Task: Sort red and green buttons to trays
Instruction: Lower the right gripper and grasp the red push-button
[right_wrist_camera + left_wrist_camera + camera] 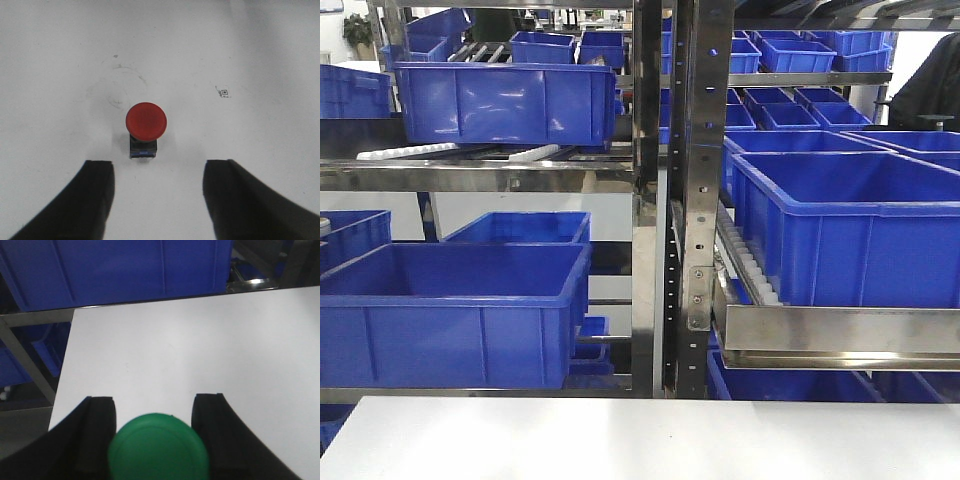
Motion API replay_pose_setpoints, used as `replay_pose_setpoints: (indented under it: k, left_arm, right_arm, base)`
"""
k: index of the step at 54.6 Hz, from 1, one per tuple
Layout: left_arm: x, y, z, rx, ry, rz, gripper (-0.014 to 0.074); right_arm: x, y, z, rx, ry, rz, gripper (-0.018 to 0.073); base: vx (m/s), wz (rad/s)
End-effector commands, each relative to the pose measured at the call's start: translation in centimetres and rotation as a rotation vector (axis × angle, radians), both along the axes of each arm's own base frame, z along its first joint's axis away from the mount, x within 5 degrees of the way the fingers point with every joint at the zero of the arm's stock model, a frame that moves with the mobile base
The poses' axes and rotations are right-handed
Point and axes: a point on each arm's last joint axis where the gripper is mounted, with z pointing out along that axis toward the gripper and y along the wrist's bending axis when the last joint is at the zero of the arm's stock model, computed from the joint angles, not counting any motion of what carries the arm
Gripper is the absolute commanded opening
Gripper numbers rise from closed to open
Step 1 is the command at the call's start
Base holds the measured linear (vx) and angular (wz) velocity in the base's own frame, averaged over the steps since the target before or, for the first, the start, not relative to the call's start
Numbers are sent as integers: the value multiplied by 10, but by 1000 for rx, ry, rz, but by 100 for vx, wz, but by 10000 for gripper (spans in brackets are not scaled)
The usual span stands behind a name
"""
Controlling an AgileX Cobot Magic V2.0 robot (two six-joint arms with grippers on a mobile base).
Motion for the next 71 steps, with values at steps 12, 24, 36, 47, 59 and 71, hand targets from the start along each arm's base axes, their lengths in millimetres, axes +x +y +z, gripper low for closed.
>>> replay_pose_setpoints:
  k: [12,24,36,47,59,71]
  left_arm:
    - [-1,0,24,-19,-152,10,-7]
    - [-1,0,24,-19,-152,10,-7]
    - [-1,0,24,-19,-152,10,-7]
    - [-1,0,24,-19,-152,10,-7]
    - [-1,0,24,-19,-152,10,-7]
    - [-1,0,24,-19,-152,10,-7]
  right_arm:
    - [55,1,-14,29,-71,55,613]
    - [76,2,-35,50,-59,80,603]
    - [84,-12,-50,68,-34,14,599]
    - [86,-27,-47,68,-95,-49,595]
    - [88,-28,-54,78,-65,-60,594]
    - [95,-28,-65,85,-73,-40,594]
  base:
    - [0,0]
    - [0,0]
    - [0,0]
    - [0,0]
    - [0,0]
    - [0,0]
